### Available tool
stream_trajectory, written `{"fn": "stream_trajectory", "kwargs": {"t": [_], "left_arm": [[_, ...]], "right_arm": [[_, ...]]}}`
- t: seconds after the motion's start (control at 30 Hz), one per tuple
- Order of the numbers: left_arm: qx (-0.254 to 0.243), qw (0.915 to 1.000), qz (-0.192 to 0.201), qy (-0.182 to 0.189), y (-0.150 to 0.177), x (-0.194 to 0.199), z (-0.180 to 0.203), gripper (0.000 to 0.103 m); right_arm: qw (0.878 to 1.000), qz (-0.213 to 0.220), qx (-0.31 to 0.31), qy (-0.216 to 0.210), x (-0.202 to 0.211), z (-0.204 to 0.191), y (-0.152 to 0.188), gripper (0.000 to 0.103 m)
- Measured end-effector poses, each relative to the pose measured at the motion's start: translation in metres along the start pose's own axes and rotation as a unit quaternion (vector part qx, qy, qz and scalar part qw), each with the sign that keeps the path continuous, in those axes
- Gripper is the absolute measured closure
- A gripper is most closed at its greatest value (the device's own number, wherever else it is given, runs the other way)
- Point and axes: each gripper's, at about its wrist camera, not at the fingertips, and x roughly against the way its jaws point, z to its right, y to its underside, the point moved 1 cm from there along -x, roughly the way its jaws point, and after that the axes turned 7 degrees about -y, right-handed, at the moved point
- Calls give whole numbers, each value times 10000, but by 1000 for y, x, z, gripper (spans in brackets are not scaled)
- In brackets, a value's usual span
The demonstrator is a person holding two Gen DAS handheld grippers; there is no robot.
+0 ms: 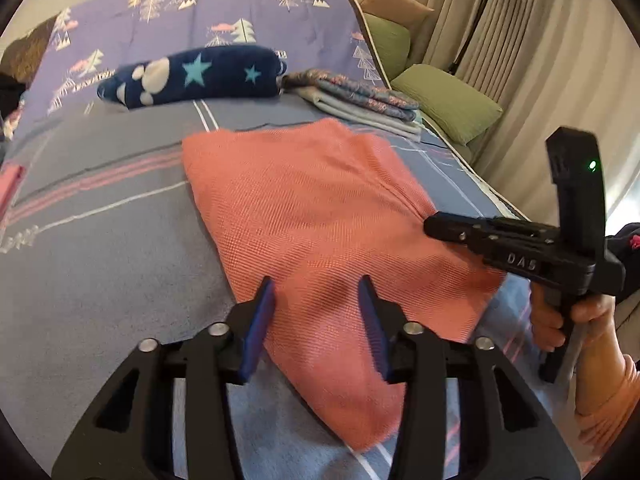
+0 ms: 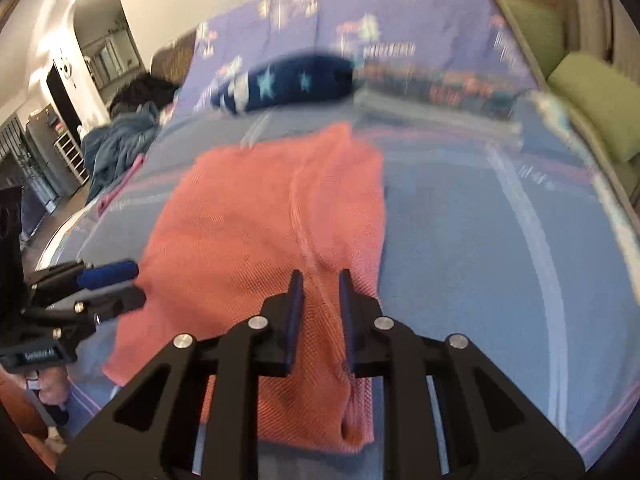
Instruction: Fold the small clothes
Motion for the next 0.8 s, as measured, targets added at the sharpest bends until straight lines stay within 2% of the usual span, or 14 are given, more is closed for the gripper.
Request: {"fn": "stream_trajectory", "kwargs": {"t": [0.07, 0.13, 0.17, 0.33, 0.43, 0.5, 0.57, 0.63, 0.73, 0.8], "left_arm": [[7, 10000, 78, -17, 1, 8, 2, 48], [43, 9997, 211, -100, 4, 18, 2, 42], [52, 9996, 240, -128, 5, 19, 3, 39], [154, 9994, 145, -263, 14, 20, 1, 37], [210, 9995, 68, -240, 19, 17, -1, 20], [247, 9995, -29, -200, 24, 12, -3, 18], [323, 9989, -338, -91, 31, -1, -7, 18], [479, 9977, -478, -17, 37, -11, -12, 17], [562, 9977, -368, 92, 37, -5, -16, 16], [719, 9962, -367, 342, 34, 0, -20, 16]], "right_arm": [[9990, 388, 171, 143, 19, -7, 0, 82], [9979, 531, 299, 211, 30, -11, 3, 71], [9978, 535, 337, 194, 33, -11, 4, 70], [9993, 151, 317, -156, 45, -18, 25, 70], [9990, 49, 424, -111, 45, -23, 38, 70], [9993, -258, 256, -89, 33, -22, 47, 67], [9984, -565, 15, -54, 18, -12, 55, 67], [9989, -456, -24, -109, 20, -11, 56, 65], [9987, -379, -60, -328, 33, -11, 48, 56], [9991, -294, -88, -309, 41, -6, 40, 52]]}}
